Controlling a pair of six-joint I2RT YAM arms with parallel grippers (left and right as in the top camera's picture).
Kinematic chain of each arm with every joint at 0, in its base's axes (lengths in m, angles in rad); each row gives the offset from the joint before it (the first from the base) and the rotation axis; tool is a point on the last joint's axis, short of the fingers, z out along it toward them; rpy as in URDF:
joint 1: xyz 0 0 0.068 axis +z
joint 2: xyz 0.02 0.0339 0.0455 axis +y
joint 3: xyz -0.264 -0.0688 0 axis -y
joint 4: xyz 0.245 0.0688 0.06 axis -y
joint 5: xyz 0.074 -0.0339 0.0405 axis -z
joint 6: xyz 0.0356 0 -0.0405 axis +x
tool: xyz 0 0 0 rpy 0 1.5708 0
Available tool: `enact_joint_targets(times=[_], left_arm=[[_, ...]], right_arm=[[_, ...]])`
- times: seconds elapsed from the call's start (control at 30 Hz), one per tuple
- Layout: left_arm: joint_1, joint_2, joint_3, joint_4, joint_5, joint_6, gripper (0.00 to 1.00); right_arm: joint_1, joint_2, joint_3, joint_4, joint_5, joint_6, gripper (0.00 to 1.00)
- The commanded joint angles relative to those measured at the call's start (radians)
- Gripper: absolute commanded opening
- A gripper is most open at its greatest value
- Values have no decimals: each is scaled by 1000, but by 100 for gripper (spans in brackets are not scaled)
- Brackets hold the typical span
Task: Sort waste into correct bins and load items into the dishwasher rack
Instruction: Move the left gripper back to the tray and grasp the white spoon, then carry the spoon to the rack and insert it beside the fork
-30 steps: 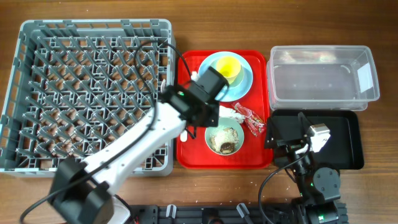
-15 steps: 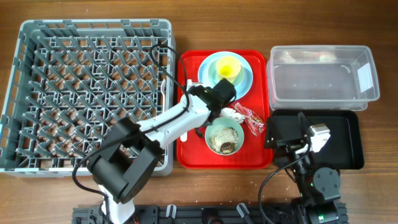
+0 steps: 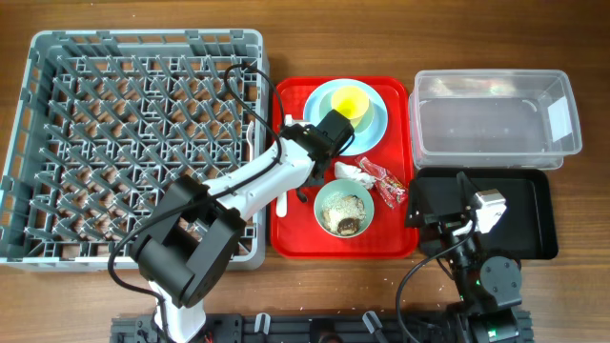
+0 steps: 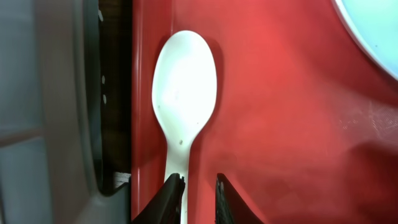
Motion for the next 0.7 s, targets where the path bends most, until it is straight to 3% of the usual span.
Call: enact_joint_targets(times=[0.0,0.17,0.4,0.53,0.67], left_arm=[[2,31,-10,3,-48,11,19],[0,107,-10,7,-61,11,19],[-1,115,-10,44,117,11,11],[-1,115,-10,48,139,11,9],[-1,115,-10,48,142,11,32]], right_arm=[[-2,-3,-1,6,9,-6,100],[-2,-3,-1,5,9,-6,100],[-2,-4,-1,6,9,-6,100],[-2,-3,-1,6,9,-6,100],[-2,-3,-1,6,9,-5,100]])
